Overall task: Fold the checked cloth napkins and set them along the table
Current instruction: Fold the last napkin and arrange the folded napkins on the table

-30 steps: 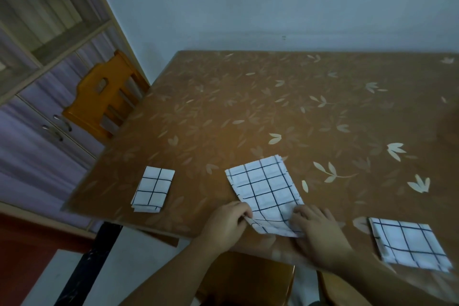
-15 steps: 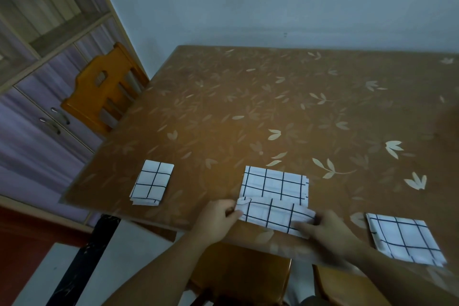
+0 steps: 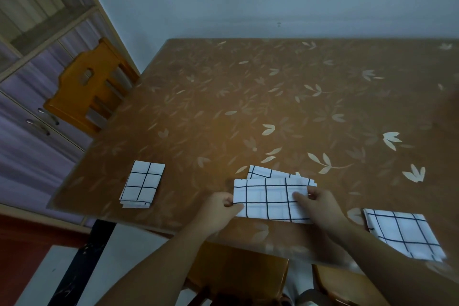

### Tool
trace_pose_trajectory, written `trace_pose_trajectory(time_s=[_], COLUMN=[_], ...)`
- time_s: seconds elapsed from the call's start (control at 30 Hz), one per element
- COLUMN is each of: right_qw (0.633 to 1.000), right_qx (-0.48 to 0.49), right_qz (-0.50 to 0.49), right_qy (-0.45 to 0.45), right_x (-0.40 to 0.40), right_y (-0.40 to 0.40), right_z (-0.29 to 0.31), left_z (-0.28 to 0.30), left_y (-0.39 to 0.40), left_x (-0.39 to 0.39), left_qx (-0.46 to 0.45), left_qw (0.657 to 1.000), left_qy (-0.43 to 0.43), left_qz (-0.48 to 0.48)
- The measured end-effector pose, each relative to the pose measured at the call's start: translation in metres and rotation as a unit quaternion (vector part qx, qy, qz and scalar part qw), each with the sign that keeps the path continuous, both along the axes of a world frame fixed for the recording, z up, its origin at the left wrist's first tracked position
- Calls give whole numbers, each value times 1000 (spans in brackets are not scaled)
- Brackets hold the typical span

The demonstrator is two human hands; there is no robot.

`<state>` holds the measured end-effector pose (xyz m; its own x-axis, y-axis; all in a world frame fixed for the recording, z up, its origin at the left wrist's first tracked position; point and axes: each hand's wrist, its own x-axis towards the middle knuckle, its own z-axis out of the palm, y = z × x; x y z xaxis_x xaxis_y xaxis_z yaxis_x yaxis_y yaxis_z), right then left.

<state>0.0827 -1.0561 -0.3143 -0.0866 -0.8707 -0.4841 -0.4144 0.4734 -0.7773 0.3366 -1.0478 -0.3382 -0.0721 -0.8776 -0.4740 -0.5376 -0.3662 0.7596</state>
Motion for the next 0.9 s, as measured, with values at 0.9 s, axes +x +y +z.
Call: trace_pose_trajectory(time_s=[0.9], right_qw=[984], right_qx=[-58], right_qz=[-34], right_qy=[163], right_x=[-20], right_y=[-4], right_z=[-22], left_z=[10], left_y=[-19], left_x=[-27], left_qx=[35], left_qw=[995], left_qy=[-60], left_qz=[-70])
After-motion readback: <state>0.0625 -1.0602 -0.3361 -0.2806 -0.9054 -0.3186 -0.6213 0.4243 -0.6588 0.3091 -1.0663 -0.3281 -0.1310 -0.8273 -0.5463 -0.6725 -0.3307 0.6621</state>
